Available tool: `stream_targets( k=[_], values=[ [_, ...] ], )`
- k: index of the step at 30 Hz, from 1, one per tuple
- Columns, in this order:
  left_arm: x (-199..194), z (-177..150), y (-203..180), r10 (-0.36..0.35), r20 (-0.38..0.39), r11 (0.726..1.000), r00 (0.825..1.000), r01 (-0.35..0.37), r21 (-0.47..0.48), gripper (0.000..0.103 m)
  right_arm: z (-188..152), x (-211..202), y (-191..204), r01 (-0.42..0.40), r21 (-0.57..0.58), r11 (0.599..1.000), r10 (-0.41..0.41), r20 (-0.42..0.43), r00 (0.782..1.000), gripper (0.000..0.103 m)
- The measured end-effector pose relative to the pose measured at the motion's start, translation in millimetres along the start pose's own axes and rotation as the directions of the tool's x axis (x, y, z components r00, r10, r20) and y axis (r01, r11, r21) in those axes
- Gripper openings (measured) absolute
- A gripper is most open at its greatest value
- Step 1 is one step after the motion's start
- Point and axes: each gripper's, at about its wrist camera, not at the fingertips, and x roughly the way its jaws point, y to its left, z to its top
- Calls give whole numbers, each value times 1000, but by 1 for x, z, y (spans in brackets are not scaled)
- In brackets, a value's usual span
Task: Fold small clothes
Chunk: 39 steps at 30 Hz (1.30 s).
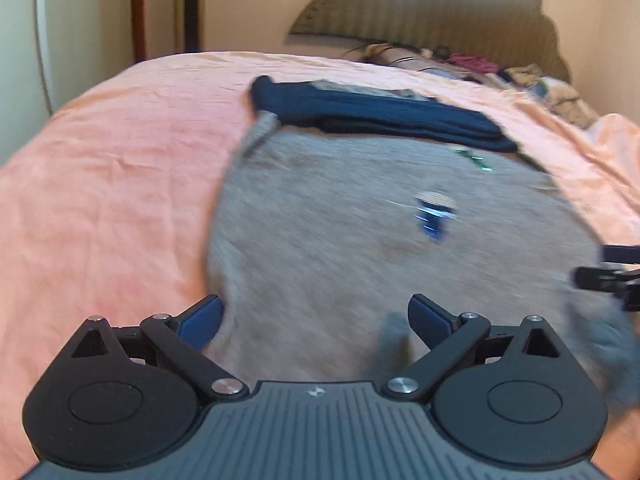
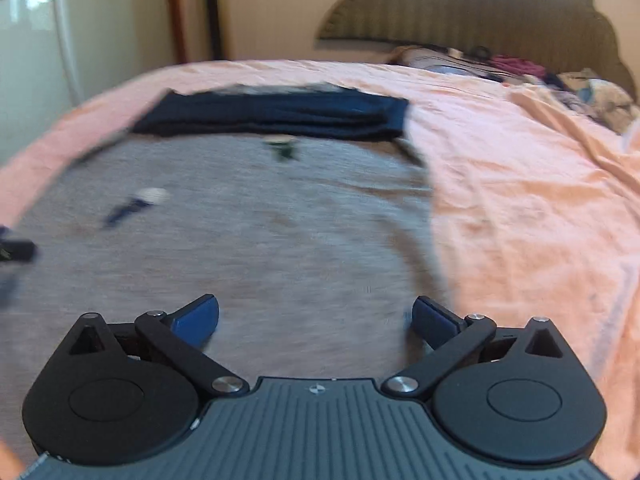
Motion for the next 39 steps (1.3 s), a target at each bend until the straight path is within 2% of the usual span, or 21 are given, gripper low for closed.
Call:
stream_targets(
  k=[1, 2, 3, 5, 7, 9, 11, 13, 15, 17, 18, 20, 22, 24, 26, 27, 28, 30, 34, 36, 39],
  values=[
    [-2, -9, -9, -10, -3, 999, 1000, 10, 34, 101, -6, 1, 10, -20, -30, 999, 20, -23, 1000, 103],
    [-2, -21, -21, 8, 2, 993, 1000, -9, 119, 103, -14, 4, 19, -16, -73, 997, 11, -58, 998, 103],
    [-4, -32, -28, 37, 33, 981, 999, -43, 191, 103, -25, 0, 23, 1, -147, 989, -2, -2, 1000, 103],
    [-12, -35, -18, 29, 19, 986, 999, -32, 162, 103, -31, -8, 4, -29, -97, 995, 30, 6, 1000, 103],
    [-20, -35, -6, 69, 3, 985, 998, -68, 156, 103, -30, -18, -16, 66, -58, 996, -66, -10, 998, 103],
    [-31, -35, 3, 135, -2, 981, 991, -133, 143, 103, -29, -37, -31, 108, 29, 994, -106, -40, 994, 103],
    [-40, -36, 13, 119, -26, 990, 993, -117, 79, 103, -35, -61, -46, 92, 98, 991, -90, -24, 996, 103],
    [-45, -39, 27, 28, -91, 997, 995, -34, -64, 103, -46, -77, -60, 98, 160, 982, -91, -56, 994, 103],
    [-51, -46, 33, -36, -63, 987, 997, 25, -157, 103, -61, -82, -71, 98, 191, 977, -78, -108, 991, 103],
    [-53, -45, 37, -78, -48, 975, 996, 66, -214, 103, -71, -86, -69, 85, 178, 980, -65, -112, 992, 101],
    [-53, -43, 40, -122, -46, 963, 991, 107, -248, 103, -71, -88, -68, 49, 185, 981, -27, -121, 992, 101],
    [-52, -40, 52, -237, -53, 917, 970, 205, -343, 103, -69, -92, -72, -58, 251, 966, 89, -115, 989, 96],
    [-49, -38, 70, -351, -51, 848, 935, 294, -442, 103, -66, -94, -86, -168, 347, 923, 217, -108, 970, 96],
    [-41, -41, 90, -476, -29, 737, 879, 381, -558, 103, -66, -92, -104, -240, 451, 860, 306, -78, 949, 96],
    [-31, -47, 106, -579, 4, 612, 815, 438, -659, 103, -68, -88, -124, -310, 570, 761, 393, -24, 919, 96],
    [-27, -50, 112, -603, 27, 565, 797, 451, -691, 103, -69, -85, -132, -336, 617, 712, 422, 7, 907, 95],
    [-25, -50, 116, -617, 44, 539, 785, 463, -704, 103, -68, -83, -136, -363, 643, 674, 449, 33, 893, 93],
    [-21, -46, 120, -627, 59, 514, 776, 469, -718, 103, -64, -77, -137, -404, 653, 640, 483, 66, 873, 93],
    [-5, -31, 122, -634, 52, 517, 772, 472, -714, 103, -43, -53, -138, -410, 655, 635, 493, 65, 868, 93],
    [1, -26, 118, -644, 39, 529, 764, 481, -699, 103, -36, -42, -140, -414, 668, 618, 498, 75, 864, 93],
    [-3, -27, 112, -653, -12, 572, 757, 483, -663, 102, -36, -29, -135, -426, 671, 607, 536, 51, 843, 91]
  ],
)
